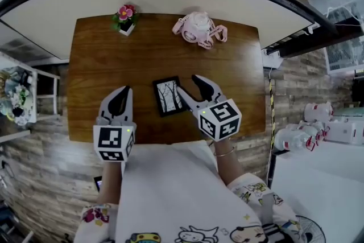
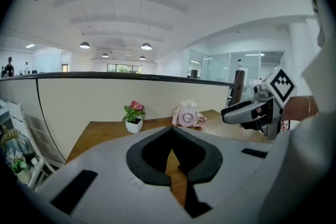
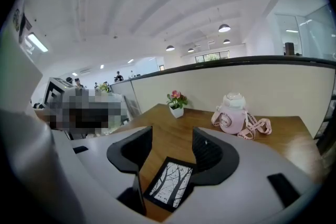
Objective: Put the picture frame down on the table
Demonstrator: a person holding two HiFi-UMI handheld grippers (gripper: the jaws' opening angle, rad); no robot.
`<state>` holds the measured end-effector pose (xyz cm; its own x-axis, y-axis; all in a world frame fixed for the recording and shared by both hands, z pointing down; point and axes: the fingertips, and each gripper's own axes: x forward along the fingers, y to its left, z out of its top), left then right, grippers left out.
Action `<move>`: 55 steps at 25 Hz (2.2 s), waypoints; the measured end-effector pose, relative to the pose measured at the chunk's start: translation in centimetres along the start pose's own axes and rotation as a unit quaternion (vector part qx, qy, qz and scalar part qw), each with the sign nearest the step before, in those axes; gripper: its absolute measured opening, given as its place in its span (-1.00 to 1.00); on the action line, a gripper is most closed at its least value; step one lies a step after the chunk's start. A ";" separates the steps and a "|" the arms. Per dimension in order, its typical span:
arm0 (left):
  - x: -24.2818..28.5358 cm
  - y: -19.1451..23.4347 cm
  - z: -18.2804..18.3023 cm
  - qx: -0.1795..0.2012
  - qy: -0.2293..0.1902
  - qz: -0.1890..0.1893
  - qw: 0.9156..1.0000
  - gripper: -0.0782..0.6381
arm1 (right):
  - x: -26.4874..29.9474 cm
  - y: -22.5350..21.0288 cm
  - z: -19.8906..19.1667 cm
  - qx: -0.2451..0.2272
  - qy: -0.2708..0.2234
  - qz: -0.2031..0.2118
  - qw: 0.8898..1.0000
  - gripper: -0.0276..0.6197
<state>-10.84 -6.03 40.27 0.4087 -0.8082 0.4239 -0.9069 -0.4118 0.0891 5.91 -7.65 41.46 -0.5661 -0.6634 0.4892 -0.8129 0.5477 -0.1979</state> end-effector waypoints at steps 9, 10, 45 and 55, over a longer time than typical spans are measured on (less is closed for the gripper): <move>-1.1 -1.0 1.5 0.001 -0.021 0.005 1.000 -0.77 | -2.4 0.8 2.1 -0.026 -0.041 0.019 0.999 -0.24; -1.1 -1.1 1.6 0.000 -0.022 0.006 1.000 -0.77 | -2.5 0.8 2.2 -0.028 -0.044 0.022 0.998 -0.26; -0.4 0.0 0.3 -0.017 0.004 0.000 1.000 -0.77 | -3.9 -1.8 1.8 -0.001 -0.090 -0.010 0.996 -0.91; -0.4 0.3 -0.3 -0.019 0.010 0.003 1.000 -0.77 | -3.7 -1.7 1.7 -0.007 -0.082 -0.015 0.996 -0.91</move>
<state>-11.27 -5.72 40.39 0.4016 -0.8014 0.4432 -0.9126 -0.3908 0.1202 9.16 -6.98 38.53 -0.5571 -0.7534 0.3492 -0.8286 0.5324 -0.1732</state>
